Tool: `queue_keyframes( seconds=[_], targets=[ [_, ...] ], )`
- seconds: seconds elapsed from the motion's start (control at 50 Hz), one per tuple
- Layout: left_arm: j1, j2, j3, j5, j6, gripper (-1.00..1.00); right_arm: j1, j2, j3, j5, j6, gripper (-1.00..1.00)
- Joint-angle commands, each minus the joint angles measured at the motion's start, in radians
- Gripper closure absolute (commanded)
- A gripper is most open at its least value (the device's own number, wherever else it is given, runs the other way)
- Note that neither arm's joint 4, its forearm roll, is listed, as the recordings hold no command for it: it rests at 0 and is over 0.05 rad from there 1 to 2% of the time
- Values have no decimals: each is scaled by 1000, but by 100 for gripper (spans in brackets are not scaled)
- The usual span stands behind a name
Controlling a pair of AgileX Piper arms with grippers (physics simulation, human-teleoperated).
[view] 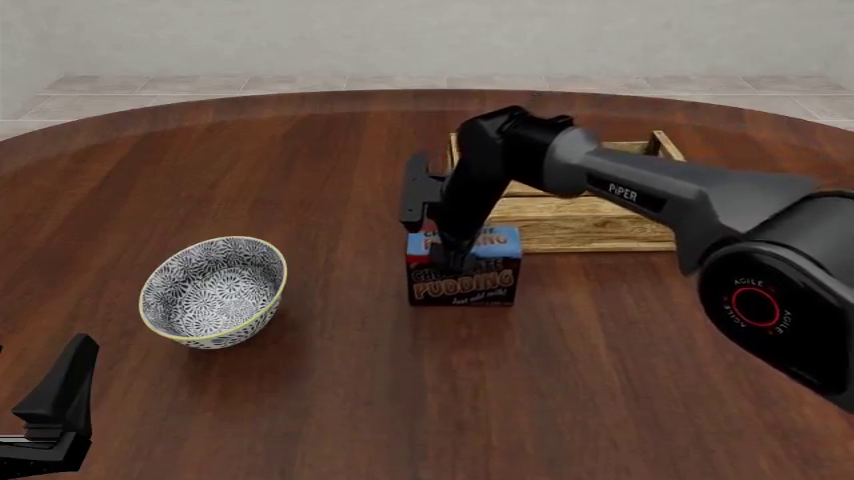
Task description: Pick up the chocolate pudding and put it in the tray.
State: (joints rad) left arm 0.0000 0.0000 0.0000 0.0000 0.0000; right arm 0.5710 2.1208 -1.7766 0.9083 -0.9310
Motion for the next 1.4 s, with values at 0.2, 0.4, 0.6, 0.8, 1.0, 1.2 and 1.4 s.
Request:
queue_keyframes(
  seconds=[0.2,0.4,0.6,0.8,1.0,1.2,1.4],
  targets=[
    [0,0,0,0,0,-100,84,-83,108,-30,85,100],
    [0,0,0,0,0,-100,89,-149,170,-58,75,100],
    [0,0,0,0,0,-100,8,-212,152,0,-2,100],
    [0,0,0,0,0,-100,-56,-280,169,25,-59,100],
    [0,0,0,0,0,-100,-157,-332,150,76,-138,100],
    [0,0,0,0,0,-100,-277,-360,117,74,-225,100],
    [0,0,0,0,0,-100,-339,-375,109,57,-269,100]
  ],
)
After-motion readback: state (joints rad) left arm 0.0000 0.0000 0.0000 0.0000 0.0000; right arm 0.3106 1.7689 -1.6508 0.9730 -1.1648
